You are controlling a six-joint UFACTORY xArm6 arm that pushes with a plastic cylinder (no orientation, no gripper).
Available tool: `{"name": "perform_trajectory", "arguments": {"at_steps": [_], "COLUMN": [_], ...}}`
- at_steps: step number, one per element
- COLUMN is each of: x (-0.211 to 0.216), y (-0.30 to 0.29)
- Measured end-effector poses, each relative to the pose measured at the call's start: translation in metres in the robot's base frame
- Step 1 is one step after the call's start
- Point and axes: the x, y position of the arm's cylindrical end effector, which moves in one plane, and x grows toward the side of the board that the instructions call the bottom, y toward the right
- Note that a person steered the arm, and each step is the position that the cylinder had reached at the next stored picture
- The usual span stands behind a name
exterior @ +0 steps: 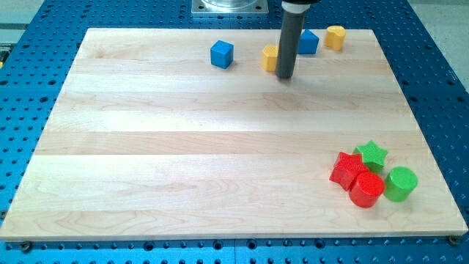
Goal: Move the cube to the center right of the board
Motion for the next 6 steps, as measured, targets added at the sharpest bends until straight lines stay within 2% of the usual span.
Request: {"name": "perform_trajectory", "arguments": {"at_steps": [1,2,3,4,5,6], "x": [-0.003,-0.051,-0.062,-0.038,-0.035,-0.060], "y": [-0.051,-0.048,0.022,-0.022,-0.082,-0.094]}}
